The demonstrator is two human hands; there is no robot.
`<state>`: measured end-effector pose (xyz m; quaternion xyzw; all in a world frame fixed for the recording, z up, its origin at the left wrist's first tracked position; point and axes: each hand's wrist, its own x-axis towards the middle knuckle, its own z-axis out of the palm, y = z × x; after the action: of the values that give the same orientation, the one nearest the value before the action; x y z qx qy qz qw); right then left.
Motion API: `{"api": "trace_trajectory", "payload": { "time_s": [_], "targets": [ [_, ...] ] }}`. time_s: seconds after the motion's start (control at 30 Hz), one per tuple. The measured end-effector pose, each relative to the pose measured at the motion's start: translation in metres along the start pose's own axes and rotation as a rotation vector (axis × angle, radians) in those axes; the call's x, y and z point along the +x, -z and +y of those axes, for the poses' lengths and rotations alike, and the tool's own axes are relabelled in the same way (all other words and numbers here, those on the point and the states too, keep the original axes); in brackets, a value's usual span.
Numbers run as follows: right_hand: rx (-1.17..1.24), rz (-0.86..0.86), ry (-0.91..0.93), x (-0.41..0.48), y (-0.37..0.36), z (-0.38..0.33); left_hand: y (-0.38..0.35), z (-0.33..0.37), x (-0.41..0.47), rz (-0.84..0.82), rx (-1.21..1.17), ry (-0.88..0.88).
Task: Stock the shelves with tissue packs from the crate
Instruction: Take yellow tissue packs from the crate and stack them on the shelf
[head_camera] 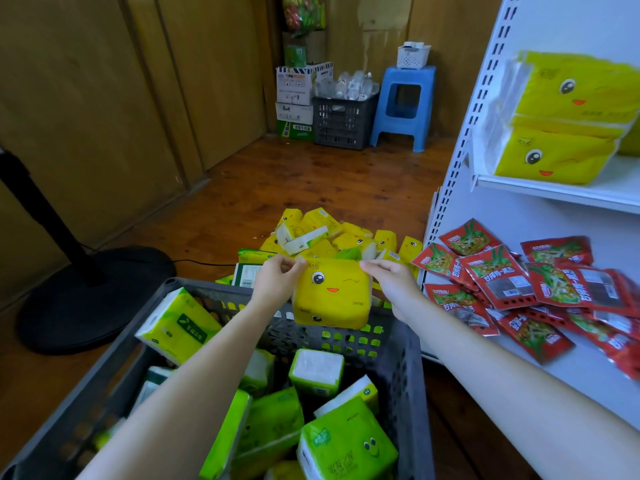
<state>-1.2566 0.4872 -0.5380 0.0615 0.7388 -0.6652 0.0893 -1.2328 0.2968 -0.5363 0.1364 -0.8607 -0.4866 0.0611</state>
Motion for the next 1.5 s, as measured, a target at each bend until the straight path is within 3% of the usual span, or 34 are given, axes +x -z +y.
{"api": "trace_trajectory", "payload": {
  "time_s": [0.37,0.57,0.7,1.0,1.33,1.5],
  "targets": [
    [0.059,0.040,-0.004,0.000,-0.002,-0.002,0.000,0.000,-0.001,0.042,-0.016,-0.060],
    [-0.142,-0.132,0.013,0.006,0.003,0.000,0.002,-0.004,0.001,0.160,-0.055,0.068],
    [-0.303,-0.209,0.003,0.009,0.002,0.008,0.009,-0.005,0.000,0.025,-0.117,0.108],
    [-0.347,-0.243,0.145,-0.004,0.005,0.003,0.030,-0.007,-0.009,-0.296,-0.133,0.159],
    [-0.357,-0.228,0.176,-0.010,0.002,-0.003,0.034,-0.002,-0.013,-0.337,-0.237,0.172],
    [-0.473,-0.257,0.328,-0.013,0.002,-0.002,0.034,-0.002,-0.013,-0.292,-0.244,0.178]
  ]
}}
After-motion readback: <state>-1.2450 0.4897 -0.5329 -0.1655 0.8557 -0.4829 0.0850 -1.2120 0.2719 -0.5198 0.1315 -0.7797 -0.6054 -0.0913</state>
